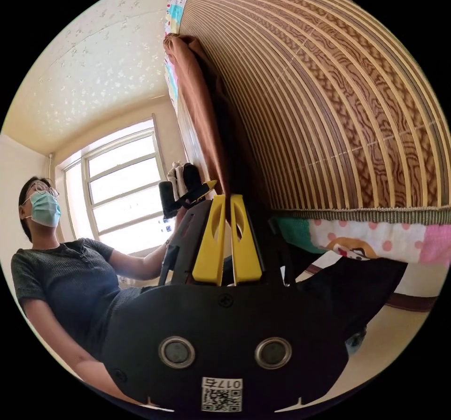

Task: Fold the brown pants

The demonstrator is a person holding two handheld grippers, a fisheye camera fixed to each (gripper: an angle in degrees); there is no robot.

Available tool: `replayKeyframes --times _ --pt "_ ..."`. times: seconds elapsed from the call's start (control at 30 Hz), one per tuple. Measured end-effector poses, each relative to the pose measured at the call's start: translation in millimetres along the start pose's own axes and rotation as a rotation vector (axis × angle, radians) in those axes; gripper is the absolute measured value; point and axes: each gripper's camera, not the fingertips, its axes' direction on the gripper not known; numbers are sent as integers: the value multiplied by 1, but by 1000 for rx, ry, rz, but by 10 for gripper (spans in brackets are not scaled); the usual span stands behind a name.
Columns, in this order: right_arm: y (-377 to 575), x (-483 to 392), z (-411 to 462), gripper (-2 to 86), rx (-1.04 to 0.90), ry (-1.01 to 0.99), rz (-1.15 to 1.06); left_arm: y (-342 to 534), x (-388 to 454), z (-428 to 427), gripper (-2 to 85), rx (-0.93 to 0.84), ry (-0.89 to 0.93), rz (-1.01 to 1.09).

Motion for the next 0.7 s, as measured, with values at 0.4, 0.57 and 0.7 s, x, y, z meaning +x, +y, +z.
replayKeyframes --times 0.4,0.57,0.7 --pt "15 -5 56 47 -130 269 -24 16 -29 -16 30 79 118 -126" --pt "-3 -4 32 99 -17 238 -41 -10 -54 -45 111 229 166 -150" --pt "-63 -4 46 132 -19 242 -116 -59 -69 -45 143 198 244 -121"
